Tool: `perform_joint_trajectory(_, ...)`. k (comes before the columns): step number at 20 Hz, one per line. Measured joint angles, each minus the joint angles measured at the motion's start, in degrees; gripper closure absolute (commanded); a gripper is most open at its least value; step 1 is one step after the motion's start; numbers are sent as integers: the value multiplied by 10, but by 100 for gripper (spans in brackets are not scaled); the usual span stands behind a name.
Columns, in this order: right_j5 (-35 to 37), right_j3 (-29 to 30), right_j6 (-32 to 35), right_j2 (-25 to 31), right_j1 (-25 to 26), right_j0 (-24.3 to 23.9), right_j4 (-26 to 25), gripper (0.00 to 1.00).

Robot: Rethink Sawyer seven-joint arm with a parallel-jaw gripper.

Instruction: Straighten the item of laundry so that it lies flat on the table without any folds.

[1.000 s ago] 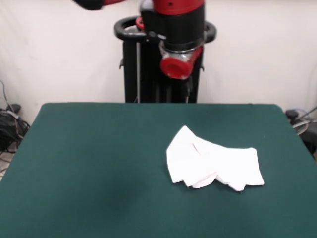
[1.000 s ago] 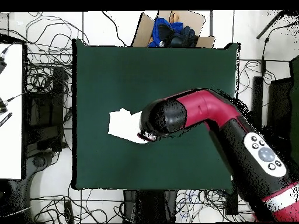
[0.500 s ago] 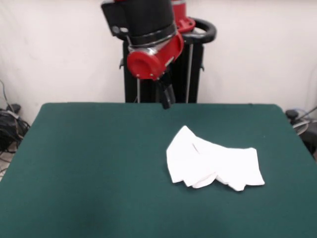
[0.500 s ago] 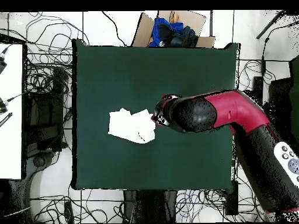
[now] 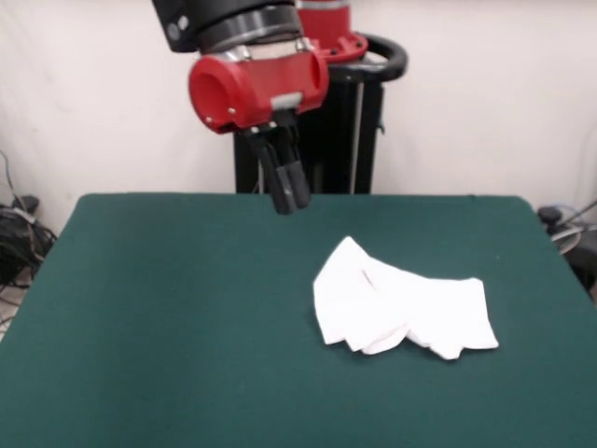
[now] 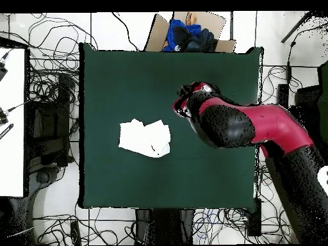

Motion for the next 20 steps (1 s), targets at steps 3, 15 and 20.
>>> perform_joint_trajectory(3, -48, 11, 29, -26, -15, 1, 33, 100)
perform_joint_trajectory(15, -134, 50, 146, -110, -27, 13, 109, 100)
perform_joint_trajectory(20, -172, 68, 196, -146, -27, 27, 134, 100)
